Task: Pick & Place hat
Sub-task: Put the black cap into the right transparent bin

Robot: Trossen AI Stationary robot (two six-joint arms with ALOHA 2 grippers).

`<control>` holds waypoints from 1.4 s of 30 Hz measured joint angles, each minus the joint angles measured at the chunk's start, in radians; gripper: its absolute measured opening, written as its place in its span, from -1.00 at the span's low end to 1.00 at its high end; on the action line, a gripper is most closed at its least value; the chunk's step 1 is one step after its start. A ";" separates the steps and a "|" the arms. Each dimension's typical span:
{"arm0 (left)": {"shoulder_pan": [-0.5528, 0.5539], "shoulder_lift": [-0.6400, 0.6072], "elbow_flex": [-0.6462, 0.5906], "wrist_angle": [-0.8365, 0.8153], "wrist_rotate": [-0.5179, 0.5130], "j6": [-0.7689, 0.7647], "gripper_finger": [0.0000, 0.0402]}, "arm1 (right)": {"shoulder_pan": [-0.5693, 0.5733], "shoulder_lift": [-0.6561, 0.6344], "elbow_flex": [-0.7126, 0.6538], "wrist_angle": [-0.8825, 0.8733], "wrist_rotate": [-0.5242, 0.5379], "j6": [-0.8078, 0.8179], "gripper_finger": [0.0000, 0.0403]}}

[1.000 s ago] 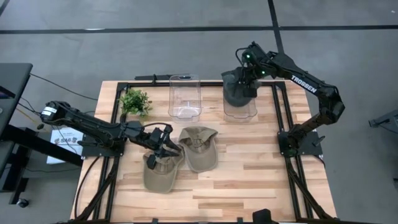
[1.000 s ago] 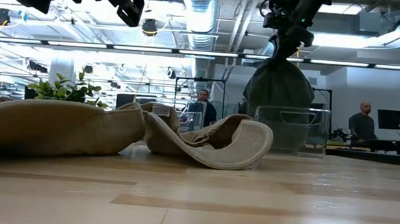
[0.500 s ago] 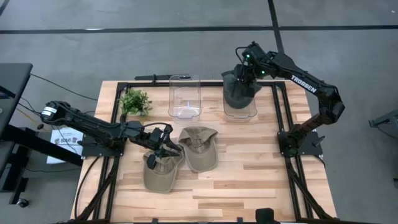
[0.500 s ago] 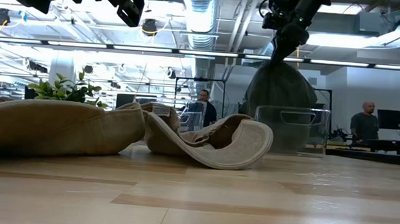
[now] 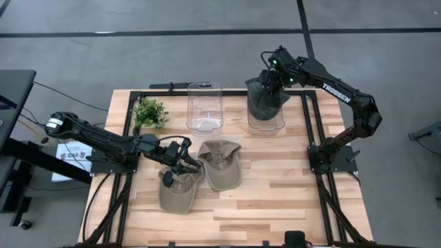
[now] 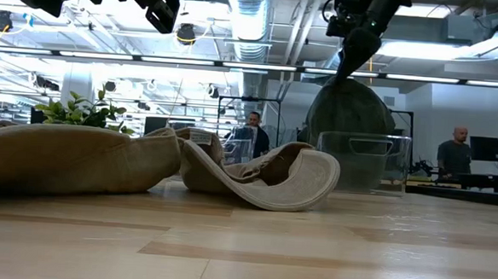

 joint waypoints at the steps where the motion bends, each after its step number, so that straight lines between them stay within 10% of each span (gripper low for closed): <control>1: 0.000 0.000 0.000 0.000 0.000 0.000 -0.53 | 0.000 0.000 0.000 0.002 0.001 0.000 0.02; 9: 0.000 0.000 0.000 0.000 0.000 0.000 -0.53 | 0.000 -0.039 0.012 0.009 0.135 0.008 0.23; 21: 0.000 0.000 0.000 -0.007 0.000 0.000 -0.53 | 0.000 -0.201 0.056 -0.022 0.364 0.225 -0.22; 28: 0.000 0.000 0.000 -0.007 0.000 0.000 -0.53 | 0.000 -0.214 0.057 -0.290 0.318 0.207 -0.94; 35: 0.000 0.000 0.000 -0.008 0.000 0.000 -0.53 | 0.002 -0.168 -0.027 -0.462 0.102 0.201 -0.98; 42: 0.000 0.000 0.000 -0.008 0.000 0.000 -0.53 | -0.005 -0.078 -0.170 -0.429 0.151 0.234 -1.00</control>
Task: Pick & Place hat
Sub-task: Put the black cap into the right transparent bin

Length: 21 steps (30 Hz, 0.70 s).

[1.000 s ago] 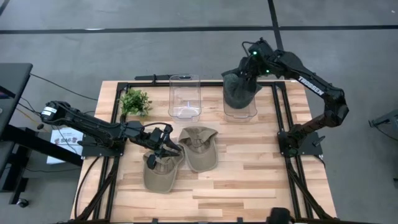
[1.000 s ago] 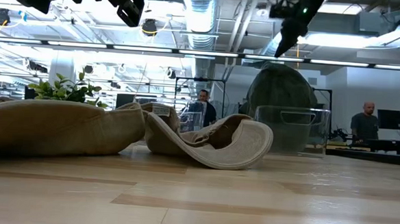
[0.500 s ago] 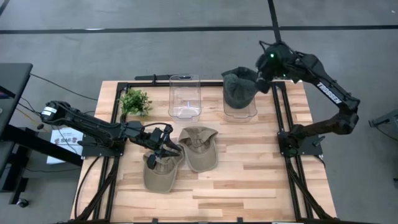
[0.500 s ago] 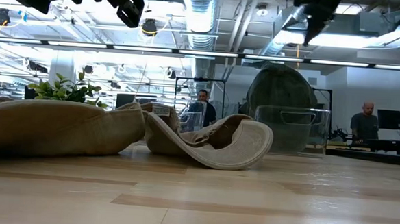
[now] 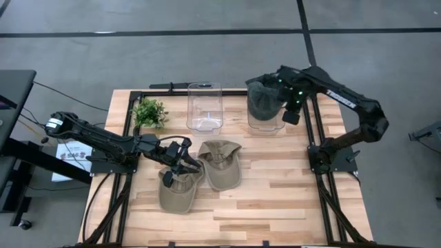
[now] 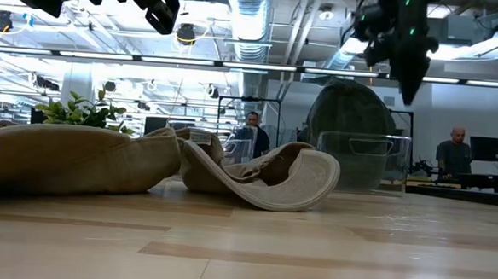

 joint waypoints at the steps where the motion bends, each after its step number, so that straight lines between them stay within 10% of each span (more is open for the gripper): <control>1: 0.000 0.000 0.000 0.000 0.000 0.000 -0.53 | -0.003 0.015 -0.014 0.016 0.020 0.001 -1.00; 21: 0.000 0.000 0.000 -0.001 0.000 0.005 -0.53 | -0.108 0.102 -0.056 0.427 0.345 -0.086 -1.00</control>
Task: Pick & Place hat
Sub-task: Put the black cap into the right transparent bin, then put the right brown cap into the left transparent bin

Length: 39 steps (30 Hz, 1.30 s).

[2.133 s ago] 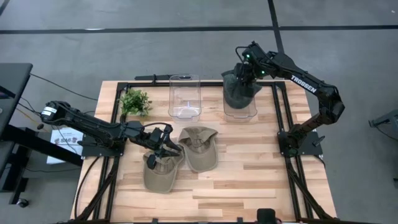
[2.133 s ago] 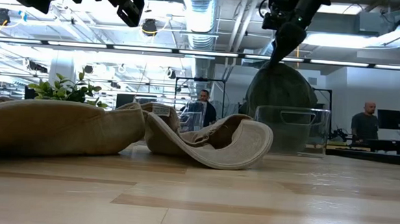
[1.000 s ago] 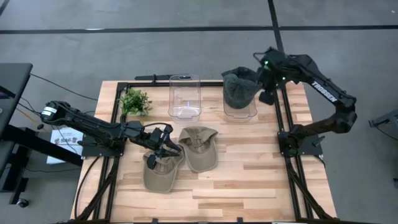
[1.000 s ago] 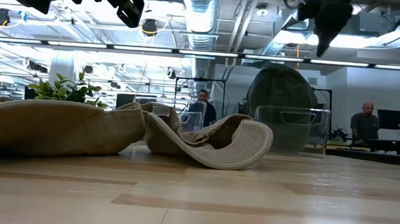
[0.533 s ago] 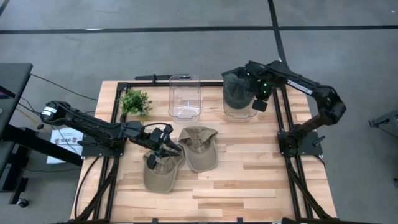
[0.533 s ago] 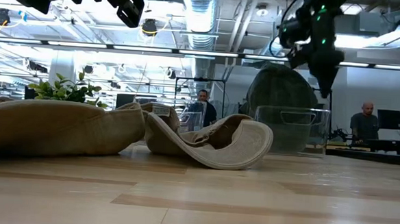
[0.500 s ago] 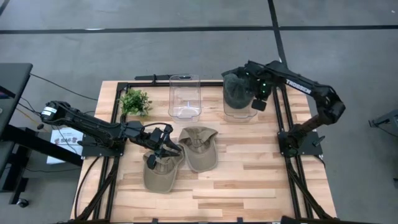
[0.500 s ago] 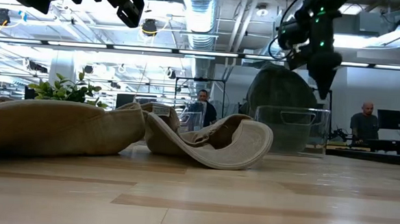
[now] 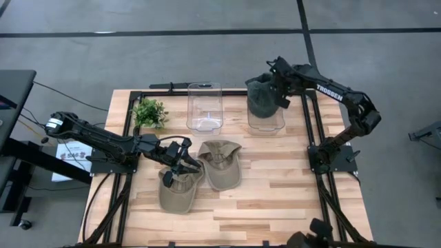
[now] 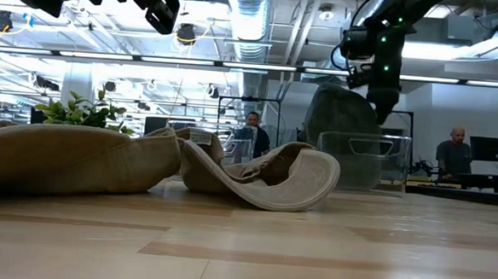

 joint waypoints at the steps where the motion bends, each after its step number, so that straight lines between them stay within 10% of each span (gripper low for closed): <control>1: 0.000 0.000 0.000 -0.001 0.000 0.000 -0.53 | 0.000 0.000 0.000 0.019 0.004 -0.007 -1.00; 22: 0.000 0.000 0.000 -0.013 0.000 0.001 -0.53 | -0.038 -0.022 0.000 0.202 0.166 -0.027 -1.00; 39: 0.000 0.000 0.000 -0.018 0.000 0.001 -0.53 | 0.091 -0.391 0.000 0.273 0.180 0.185 -1.00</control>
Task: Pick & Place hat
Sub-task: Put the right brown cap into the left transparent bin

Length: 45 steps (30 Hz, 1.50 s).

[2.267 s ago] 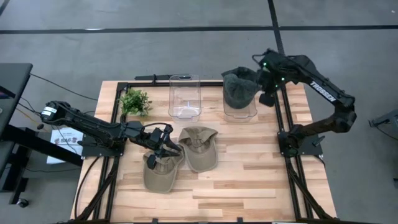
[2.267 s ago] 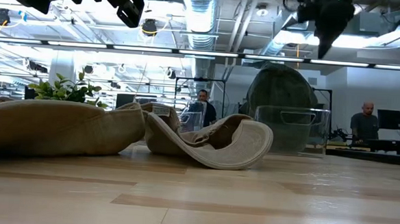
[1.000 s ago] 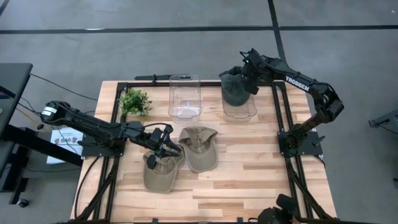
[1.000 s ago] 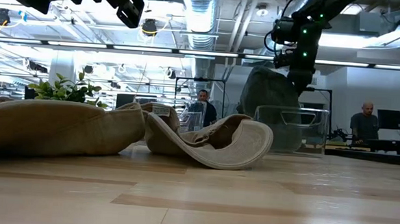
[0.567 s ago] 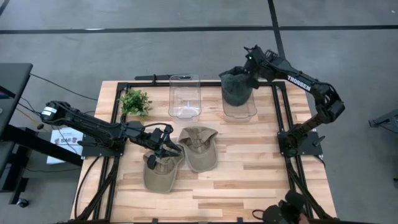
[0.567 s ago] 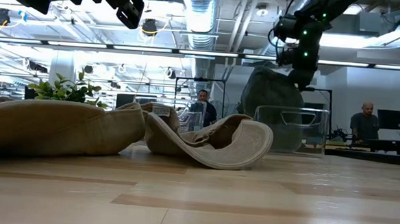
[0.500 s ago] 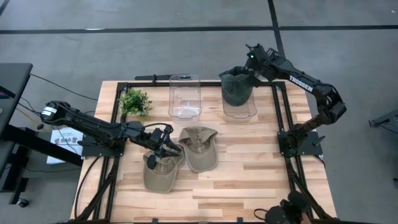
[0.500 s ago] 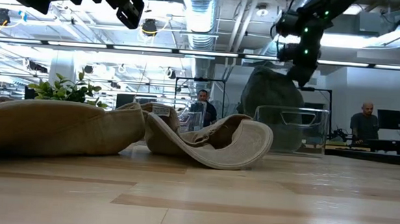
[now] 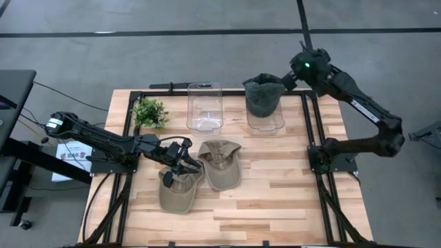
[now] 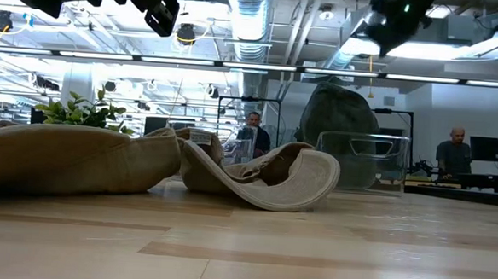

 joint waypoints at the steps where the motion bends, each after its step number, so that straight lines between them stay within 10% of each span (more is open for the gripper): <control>1: 0.000 0.000 0.000 0.000 0.000 0.000 -0.53 | 0.027 -0.022 0.000 0.000 -0.012 0.025 -1.00; 10: 0.000 0.000 -0.009 -0.025 -0.004 -0.001 -0.53 | 0.361 -0.202 -0.244 0.276 -0.146 0.135 -1.00; 23: -0.023 0.000 -0.059 -0.012 -0.105 -0.081 -0.53 | 0.871 -0.165 -0.832 1.098 -0.036 0.260 -1.00; 45: -0.209 0.281 -0.058 0.404 -0.256 -0.205 -0.53 | 1.123 0.049 -0.864 1.253 0.081 0.593 -1.00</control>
